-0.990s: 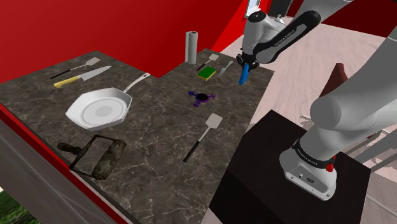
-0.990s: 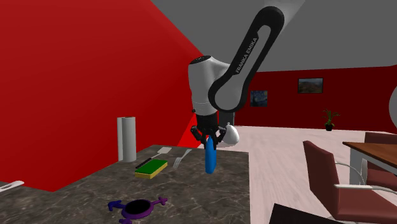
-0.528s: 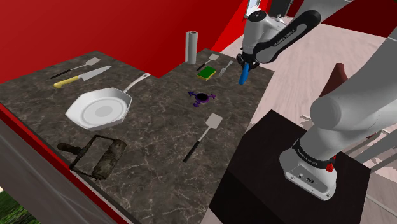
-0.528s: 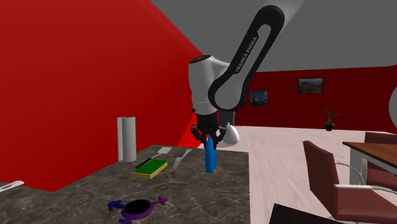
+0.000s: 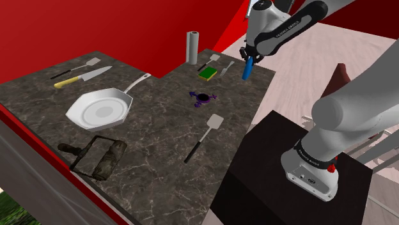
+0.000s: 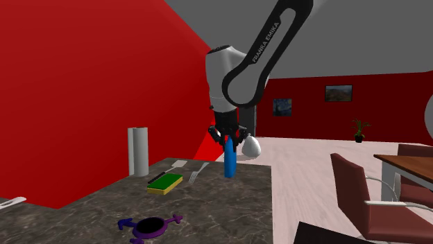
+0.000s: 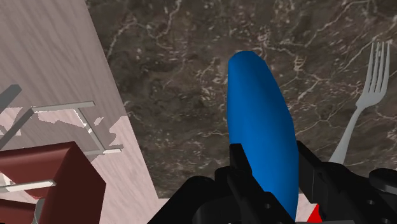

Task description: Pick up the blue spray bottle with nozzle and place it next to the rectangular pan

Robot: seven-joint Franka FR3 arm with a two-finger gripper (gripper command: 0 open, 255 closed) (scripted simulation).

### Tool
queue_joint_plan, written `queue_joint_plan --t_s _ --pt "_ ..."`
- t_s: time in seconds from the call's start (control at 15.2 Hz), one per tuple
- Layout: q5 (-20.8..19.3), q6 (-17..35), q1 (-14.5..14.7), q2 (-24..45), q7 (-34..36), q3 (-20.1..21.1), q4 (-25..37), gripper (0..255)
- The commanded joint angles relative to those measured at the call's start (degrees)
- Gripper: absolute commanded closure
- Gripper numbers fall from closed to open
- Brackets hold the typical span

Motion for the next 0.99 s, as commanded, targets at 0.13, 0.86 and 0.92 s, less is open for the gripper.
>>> queue_joint_plan --t_s 0.13,0.86,0.92 --pt "3.3 -2.3 0.3 -2.2 -3.2 0.1 0.7 255" --pt "10.2 -8.9 1.4 -7.4 -10.3 -0.1 3.7 255" --pt "10.7 -9.6 1.5 -7.8 -10.9 -0.2 4.1 255"
